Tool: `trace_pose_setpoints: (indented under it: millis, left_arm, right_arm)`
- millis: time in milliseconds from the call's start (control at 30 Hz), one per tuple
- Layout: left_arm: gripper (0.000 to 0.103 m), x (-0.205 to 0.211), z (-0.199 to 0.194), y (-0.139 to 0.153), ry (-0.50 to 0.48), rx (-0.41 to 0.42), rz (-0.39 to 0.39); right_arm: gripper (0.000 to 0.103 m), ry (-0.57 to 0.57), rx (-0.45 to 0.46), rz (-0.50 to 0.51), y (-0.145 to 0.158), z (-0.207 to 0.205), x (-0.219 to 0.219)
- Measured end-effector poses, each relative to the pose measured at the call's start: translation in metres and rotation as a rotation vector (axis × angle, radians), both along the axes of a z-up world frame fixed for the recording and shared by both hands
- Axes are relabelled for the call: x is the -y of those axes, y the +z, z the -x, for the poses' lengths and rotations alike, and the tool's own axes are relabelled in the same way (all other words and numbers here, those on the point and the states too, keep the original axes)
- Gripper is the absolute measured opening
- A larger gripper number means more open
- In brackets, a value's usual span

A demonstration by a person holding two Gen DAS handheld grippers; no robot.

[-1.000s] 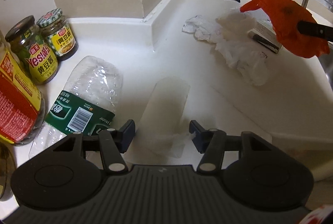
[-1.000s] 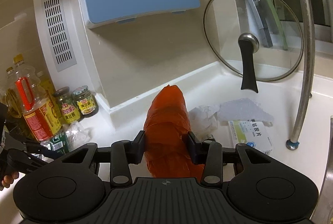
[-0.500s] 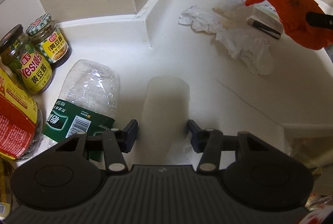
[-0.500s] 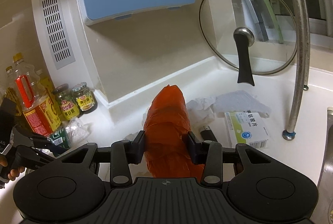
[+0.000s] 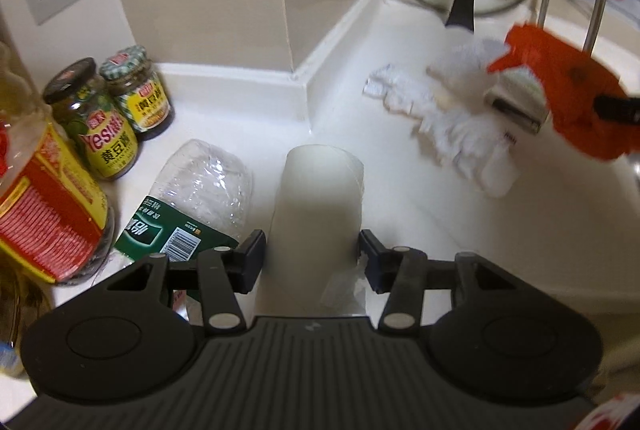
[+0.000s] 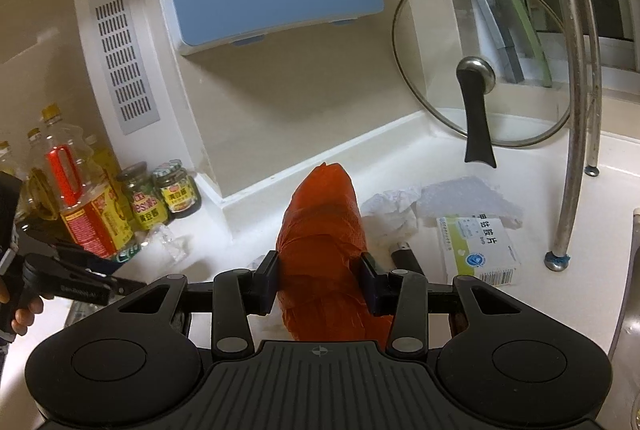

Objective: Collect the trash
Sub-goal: 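Grasp the white paper roll with the left tool, then carry the red bag and paper roll with both tools over the wastebasket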

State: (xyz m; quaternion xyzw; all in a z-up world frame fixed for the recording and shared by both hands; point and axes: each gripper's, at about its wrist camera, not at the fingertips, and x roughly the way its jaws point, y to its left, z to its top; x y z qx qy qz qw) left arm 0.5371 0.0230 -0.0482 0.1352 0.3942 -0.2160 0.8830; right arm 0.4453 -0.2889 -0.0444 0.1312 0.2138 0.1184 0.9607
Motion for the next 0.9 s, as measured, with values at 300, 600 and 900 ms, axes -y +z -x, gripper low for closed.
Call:
trace_pose_setpoints:
  millis: [300,600,900]
  left_arm:
    - [0.047,0.009,0.055,0.032,0.091,0.037,0.093]
    - [0.047,0.021,0.132,0.048,0.207,0.071,0.127]
    - [0.047,0.040,0.208,0.050,0.321,0.076,0.141]
  right_arm:
    - [0.042,0.076,0.030,-0.020,0.009,0.020,0.009]
    - [0.042,0.217,0.038,-0.056,0.016,0.058,0.012]
    - [0.042,0.392,0.017,-0.084,0.007,0.109,0.012]
